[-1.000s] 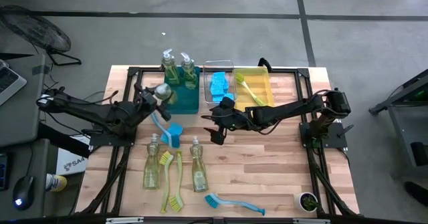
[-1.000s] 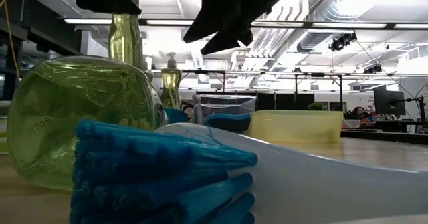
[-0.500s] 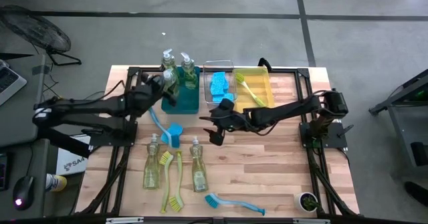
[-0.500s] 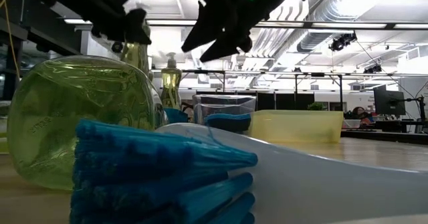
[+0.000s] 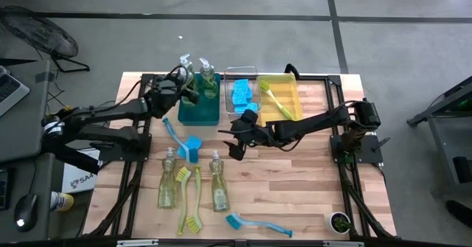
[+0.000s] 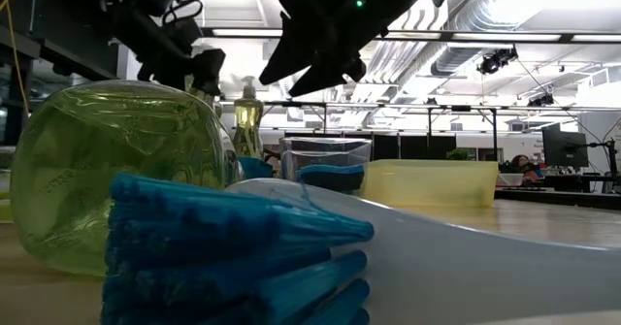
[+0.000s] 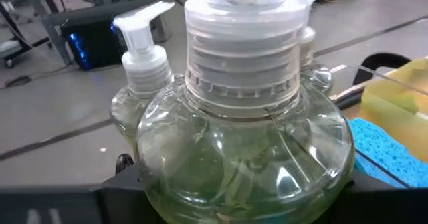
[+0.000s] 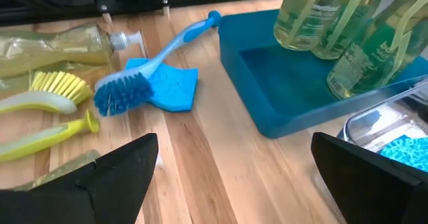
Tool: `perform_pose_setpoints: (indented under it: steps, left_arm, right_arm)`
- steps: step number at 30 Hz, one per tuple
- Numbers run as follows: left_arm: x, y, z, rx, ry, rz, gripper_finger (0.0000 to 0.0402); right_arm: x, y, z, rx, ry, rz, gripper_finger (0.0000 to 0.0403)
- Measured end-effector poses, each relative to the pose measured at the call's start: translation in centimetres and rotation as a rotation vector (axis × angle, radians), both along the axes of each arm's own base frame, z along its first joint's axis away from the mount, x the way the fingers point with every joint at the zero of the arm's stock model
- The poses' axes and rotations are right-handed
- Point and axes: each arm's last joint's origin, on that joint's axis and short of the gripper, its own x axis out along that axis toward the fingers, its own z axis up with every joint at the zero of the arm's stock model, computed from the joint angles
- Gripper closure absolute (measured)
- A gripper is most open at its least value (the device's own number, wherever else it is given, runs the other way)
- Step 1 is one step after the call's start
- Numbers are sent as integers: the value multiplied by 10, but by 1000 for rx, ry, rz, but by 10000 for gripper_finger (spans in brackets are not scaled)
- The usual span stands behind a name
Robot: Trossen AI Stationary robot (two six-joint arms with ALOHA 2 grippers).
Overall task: Pick & Place Kitchen Sink Supplies
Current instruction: Put the dishwashing liquid into the blue bin
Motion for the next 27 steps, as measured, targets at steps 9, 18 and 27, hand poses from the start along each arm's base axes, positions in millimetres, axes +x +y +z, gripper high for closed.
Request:
perform_pose_setpoints:
  steps: [9,18,27]
  left_arm:
    - [13,11,-16,-15,14,57,206]
    - [16,13,-23,-35,28,83,206]
    - [15,13,-24,-43,39,85,175]
  right_arm:
    - [0,0,1,0,-7,2,16]
    - [0,0,1,0,-6,7,16]
    - [0,1,0,5,-5,15,16]
